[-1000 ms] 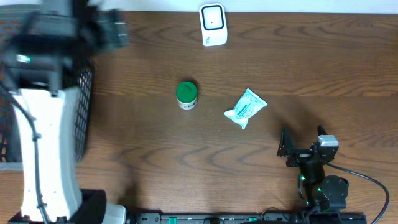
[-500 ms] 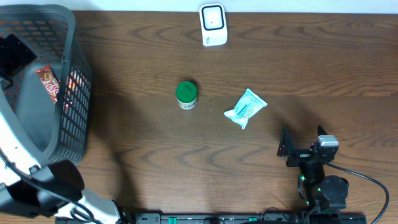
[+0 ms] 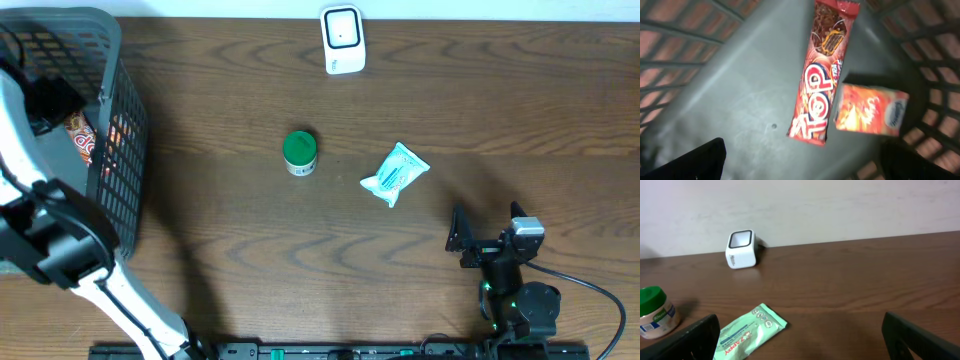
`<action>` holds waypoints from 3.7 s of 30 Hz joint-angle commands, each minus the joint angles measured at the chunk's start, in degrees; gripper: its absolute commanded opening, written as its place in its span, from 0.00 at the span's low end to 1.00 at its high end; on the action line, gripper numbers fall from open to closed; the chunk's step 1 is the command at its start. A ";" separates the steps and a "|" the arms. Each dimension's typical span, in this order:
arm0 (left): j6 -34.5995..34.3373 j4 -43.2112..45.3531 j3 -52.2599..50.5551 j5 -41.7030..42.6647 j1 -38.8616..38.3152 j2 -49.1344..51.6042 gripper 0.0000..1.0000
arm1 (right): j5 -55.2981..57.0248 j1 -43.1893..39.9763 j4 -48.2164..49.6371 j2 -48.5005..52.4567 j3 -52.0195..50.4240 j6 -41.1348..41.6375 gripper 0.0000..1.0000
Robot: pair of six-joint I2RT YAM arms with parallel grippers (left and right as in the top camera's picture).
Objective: Scan the item barcode
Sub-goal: 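Reach the left gripper into the basket toward the red Top bar, then grasp the red Top bar with the left gripper and lift it out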
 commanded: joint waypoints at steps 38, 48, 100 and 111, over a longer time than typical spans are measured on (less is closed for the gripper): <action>-11.45 3.32 -0.61 -10.01 -0.09 14.25 0.98 | 0.09 0.61 -0.22 -0.07 -0.04 -0.59 0.99; -11.02 4.76 -0.76 -9.79 -0.13 14.38 0.98 | 0.09 0.61 -0.22 -0.07 -0.04 -0.59 0.99; -9.84 2.45 -12.39 -19.17 0.20 -5.84 0.07 | 0.09 0.61 -0.22 -0.07 -0.04 -0.59 0.99; -9.90 4.07 -12.41 13.77 -5.64 -36.41 0.07 | 0.07 0.61 -0.22 -0.07 -0.04 -0.59 0.99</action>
